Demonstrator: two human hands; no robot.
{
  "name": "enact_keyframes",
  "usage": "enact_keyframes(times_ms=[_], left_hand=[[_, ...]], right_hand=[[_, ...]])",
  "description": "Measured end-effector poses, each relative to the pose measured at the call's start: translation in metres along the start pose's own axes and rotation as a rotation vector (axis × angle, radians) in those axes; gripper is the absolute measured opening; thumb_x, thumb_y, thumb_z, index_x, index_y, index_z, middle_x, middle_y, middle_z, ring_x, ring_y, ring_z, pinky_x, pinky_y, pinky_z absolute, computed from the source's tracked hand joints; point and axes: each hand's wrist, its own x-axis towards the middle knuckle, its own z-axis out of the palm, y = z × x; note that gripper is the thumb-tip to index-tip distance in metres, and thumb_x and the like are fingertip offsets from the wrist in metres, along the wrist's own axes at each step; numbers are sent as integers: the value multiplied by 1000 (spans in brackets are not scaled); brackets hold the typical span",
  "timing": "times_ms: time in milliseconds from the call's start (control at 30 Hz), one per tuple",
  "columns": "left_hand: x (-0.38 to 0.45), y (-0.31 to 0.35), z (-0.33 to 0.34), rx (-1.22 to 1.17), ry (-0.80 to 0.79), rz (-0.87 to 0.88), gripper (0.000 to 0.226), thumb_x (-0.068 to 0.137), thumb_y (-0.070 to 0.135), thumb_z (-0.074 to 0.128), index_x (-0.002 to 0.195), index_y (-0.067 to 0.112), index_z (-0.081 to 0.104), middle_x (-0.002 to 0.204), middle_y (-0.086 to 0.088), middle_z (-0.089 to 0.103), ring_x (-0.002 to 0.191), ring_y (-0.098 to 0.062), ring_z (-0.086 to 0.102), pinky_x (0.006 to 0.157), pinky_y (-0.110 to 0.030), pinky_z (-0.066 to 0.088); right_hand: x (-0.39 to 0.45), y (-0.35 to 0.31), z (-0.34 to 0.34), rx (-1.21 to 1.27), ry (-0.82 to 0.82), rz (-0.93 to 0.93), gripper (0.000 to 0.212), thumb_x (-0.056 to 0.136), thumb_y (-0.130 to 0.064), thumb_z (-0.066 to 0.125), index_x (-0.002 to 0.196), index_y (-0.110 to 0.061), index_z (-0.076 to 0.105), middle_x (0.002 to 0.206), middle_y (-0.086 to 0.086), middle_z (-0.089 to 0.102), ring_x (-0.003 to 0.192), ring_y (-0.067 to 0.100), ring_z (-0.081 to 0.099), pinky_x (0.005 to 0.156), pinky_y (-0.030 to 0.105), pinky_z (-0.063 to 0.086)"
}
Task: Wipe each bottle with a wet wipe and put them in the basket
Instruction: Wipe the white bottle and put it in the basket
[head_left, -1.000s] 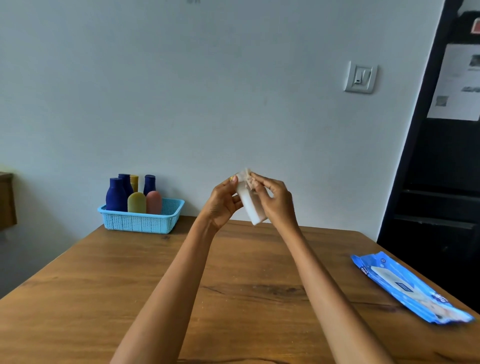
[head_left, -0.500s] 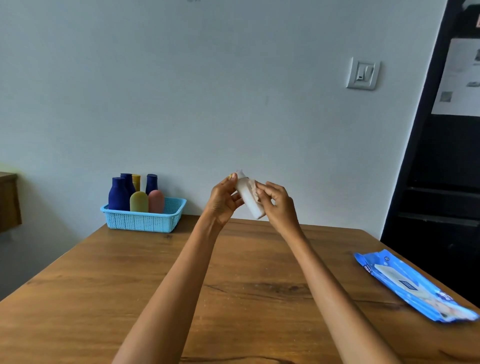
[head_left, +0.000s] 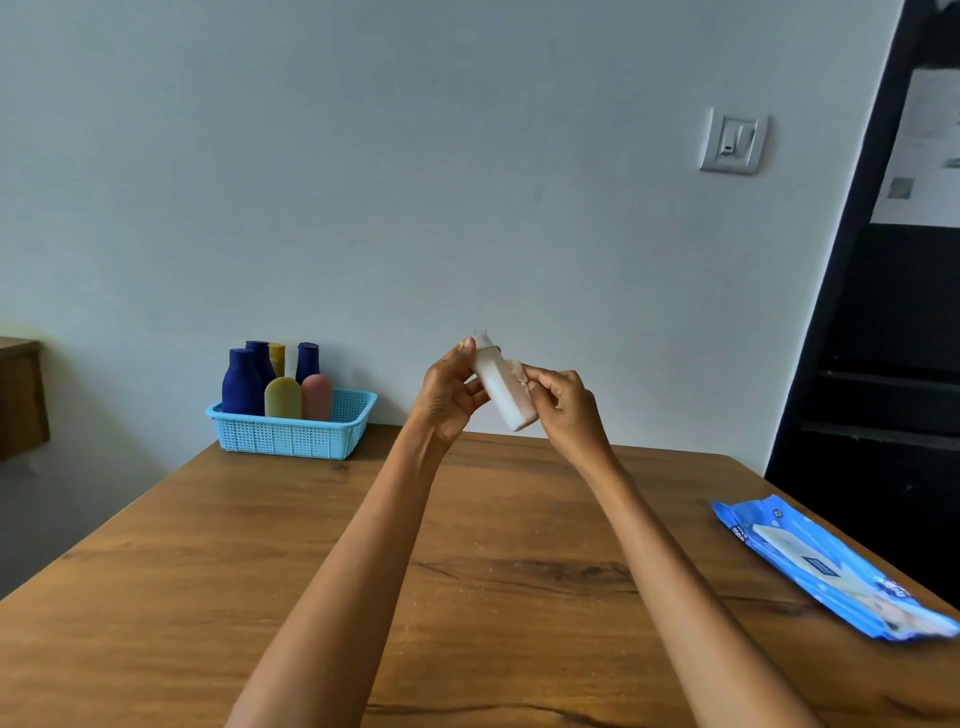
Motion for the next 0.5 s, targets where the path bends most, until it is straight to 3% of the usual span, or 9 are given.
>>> enact_keyframes(times_ms=[167,300,400,500], left_hand=[[1,2,-2,40,53,4,22,95,23,52,108,6,58,97,-12,62,75,-21,68,67,-32,58],[4,1,-7,77,154,-11,30,93,23,56,117,4,54,102,-14,60,83,-27,63,74,-37,57],[6,-2,-9,110,175,-50,34,91,24,60,119,4,54,106,-15,58,90,-30,62,77,-40,57],[4,-9,0,229,142,-101,33,89,24,63,115,4,58,107,-14,58,85,-31,62,73,-39,57]], right_hand=[[-2,-8,4,34,-10,-141,32,91,-2,51,120,-8,63,117,1,65,102,7,47,77,-3,34],[-6,-7,1,102,-31,-142,21,84,2,57,95,-4,74,97,6,72,89,5,60,70,14,50],[-4,-1,-3,117,62,-50,18,84,2,57,80,0,75,86,10,72,75,7,63,60,19,48],[4,0,-5,273,136,52,21,92,-4,53,105,-5,70,106,7,68,93,16,65,67,18,54]])
